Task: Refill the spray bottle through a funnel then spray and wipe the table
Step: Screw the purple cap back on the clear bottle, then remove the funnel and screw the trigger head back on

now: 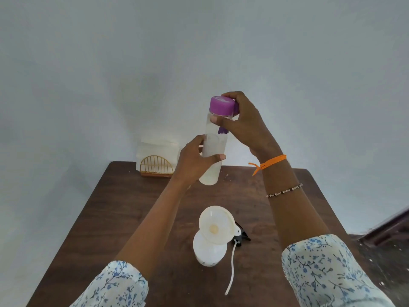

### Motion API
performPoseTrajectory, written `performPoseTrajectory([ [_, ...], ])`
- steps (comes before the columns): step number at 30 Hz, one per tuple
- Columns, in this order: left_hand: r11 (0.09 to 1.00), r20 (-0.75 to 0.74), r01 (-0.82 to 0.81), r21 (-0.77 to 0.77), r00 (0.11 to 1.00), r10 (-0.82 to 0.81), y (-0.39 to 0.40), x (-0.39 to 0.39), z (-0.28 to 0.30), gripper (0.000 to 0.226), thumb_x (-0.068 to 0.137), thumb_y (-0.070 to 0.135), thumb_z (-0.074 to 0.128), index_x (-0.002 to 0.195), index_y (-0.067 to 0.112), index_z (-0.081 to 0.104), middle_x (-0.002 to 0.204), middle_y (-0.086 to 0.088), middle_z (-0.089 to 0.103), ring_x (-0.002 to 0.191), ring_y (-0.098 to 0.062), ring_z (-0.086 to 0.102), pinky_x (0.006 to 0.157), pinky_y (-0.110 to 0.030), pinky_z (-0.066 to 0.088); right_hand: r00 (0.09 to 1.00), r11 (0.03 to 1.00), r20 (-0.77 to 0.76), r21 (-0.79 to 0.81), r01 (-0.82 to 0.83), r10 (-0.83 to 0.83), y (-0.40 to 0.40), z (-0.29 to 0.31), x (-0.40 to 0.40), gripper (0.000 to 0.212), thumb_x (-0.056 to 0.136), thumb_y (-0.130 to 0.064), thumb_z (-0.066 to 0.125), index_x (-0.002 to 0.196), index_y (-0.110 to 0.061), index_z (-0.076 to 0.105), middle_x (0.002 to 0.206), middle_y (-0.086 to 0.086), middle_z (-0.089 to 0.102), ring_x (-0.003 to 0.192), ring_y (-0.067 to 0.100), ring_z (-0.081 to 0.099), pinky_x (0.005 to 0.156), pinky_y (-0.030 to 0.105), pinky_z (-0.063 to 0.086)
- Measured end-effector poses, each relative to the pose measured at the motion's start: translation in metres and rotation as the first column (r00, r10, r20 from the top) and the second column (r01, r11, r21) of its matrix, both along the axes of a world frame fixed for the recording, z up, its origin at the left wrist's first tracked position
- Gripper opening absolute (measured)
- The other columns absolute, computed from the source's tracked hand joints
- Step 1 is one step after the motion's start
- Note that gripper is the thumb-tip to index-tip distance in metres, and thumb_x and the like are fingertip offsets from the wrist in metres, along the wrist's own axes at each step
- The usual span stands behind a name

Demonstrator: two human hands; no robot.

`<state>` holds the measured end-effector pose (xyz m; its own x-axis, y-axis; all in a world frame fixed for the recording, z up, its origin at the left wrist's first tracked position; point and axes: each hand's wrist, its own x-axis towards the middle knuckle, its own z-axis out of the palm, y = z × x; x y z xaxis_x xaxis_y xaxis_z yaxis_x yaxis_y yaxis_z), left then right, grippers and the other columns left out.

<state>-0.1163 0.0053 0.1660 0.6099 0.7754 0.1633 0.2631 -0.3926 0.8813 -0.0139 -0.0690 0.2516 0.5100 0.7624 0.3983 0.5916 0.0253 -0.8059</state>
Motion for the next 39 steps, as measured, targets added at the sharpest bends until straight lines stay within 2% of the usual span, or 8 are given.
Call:
performPoseTrajectory([
  [3,0.993,-0.021,0.016,-0.116,1.000,-0.018,0.011,-0.003,-0.023,0.069,0.076,0.035,0.074,0.135,0.020,0.041,0.138,-0.001,0.048,0.114,-0.015,0.050,0.087,-0.027,0.042,0.999,0.998,-0.033,-0.048,0.032,-0.033,0.019,-0.031,0.003,0.052,0.074,-0.020,0.078,0.116,-0.010,0.050,0.104,-0.002,0.056,0.087,0.012,0.054,0.069,0.010,0.045],
  [6,0.971,-0.029,-0.042,-0.234,0.999,0.036,0.023,-0.009,-0.049,0.069,0.078,0.022,0.073,0.139,0.017,0.039,0.142,0.000,0.045,0.123,-0.018,0.047,0.098,-0.033,0.042,0.998,0.992,-0.037,-0.118,0.052,-0.057,0.042,-0.069,0.008,0.054,0.072,-0.018,0.079,0.116,-0.011,0.050,0.108,0.003,0.059,0.101,0.027,0.055,0.083,0.040,0.052],
  [7,0.962,-0.037,-0.071,-0.262,0.997,0.064,0.027,-0.010,-0.057,0.067,0.080,0.019,0.072,0.138,0.016,0.040,0.140,-0.001,0.046,0.122,-0.018,0.048,0.099,-0.033,0.042,0.997,0.990,-0.035,-0.127,0.061,-0.066,0.049,-0.082,0.010,0.054,0.071,-0.017,0.079,0.117,-0.012,0.050,0.110,0.004,0.060,0.103,0.029,0.054,0.084,0.044,0.051],
  [14,0.921,-0.097,-0.159,-0.356,0.986,0.132,0.048,-0.014,-0.102,0.045,0.084,0.012,0.065,0.126,0.017,0.051,0.124,0.001,0.057,0.105,-0.008,0.053,0.087,-0.021,0.040,0.991,0.974,-0.021,-0.188,0.128,-0.135,0.101,-0.147,0.025,0.057,0.069,-0.007,0.078,0.118,-0.008,0.050,0.116,0.009,0.060,0.106,0.034,0.053,0.087,0.041,0.047],
  [21,0.879,-0.129,-0.217,-0.424,0.975,0.178,0.054,-0.009,-0.130,0.042,0.086,0.011,0.063,0.126,0.018,0.051,0.119,0.003,0.059,0.105,-0.008,0.055,0.085,-0.019,0.042,0.994,0.969,-0.042,-0.231,0.086,-0.099,0.138,-0.179,0.039,0.058,0.071,-0.005,0.077,0.122,-0.005,0.048,0.120,0.011,0.058,0.109,0.034,0.051,0.088,0.045,0.048],
  [25,0.866,-0.142,-0.238,-0.439,0.970,0.195,0.059,-0.008,-0.136,0.042,0.087,0.012,0.062,0.126,0.020,0.051,0.117,0.006,0.058,0.101,-0.004,0.054,0.076,-0.012,0.041,0.995,0.975,-0.045,-0.208,0.076,-0.087,0.148,-0.186,0.044,0.060,0.071,-0.005,0.076,0.124,-0.005,0.048,0.121,0.012,0.057,0.110,0.034,0.050,0.090,0.045,0.046],
  [33,0.865,-0.137,-0.208,-0.457,0.977,0.162,0.052,-0.002,-0.141,0.039,0.088,0.012,0.061,0.126,0.019,0.053,0.115,0.005,0.060,0.093,0.001,0.056,0.070,-0.011,0.042,0.997,0.974,0.002,-0.214,0.081,-0.082,0.157,-0.199,0.050,0.067,0.077,-0.011,0.074,0.135,-0.008,0.041,0.130,0.012,0.052,0.117,0.029,0.045,0.089,0.020,0.032],
  [39,0.870,-0.095,-0.168,-0.463,0.986,0.140,0.046,-0.007,-0.129,0.032,0.089,0.013,0.059,0.119,0.022,0.057,0.108,0.007,0.062,0.095,-0.002,0.057,0.070,-0.011,0.042,0.999,0.960,-0.051,-0.281,0.004,-0.019,0.153,-0.194,0.055,0.073,0.081,-0.004,0.068,0.143,-0.010,0.030,0.135,0.015,0.045,0.119,0.031,0.046,0.101,0.043,0.043],
])
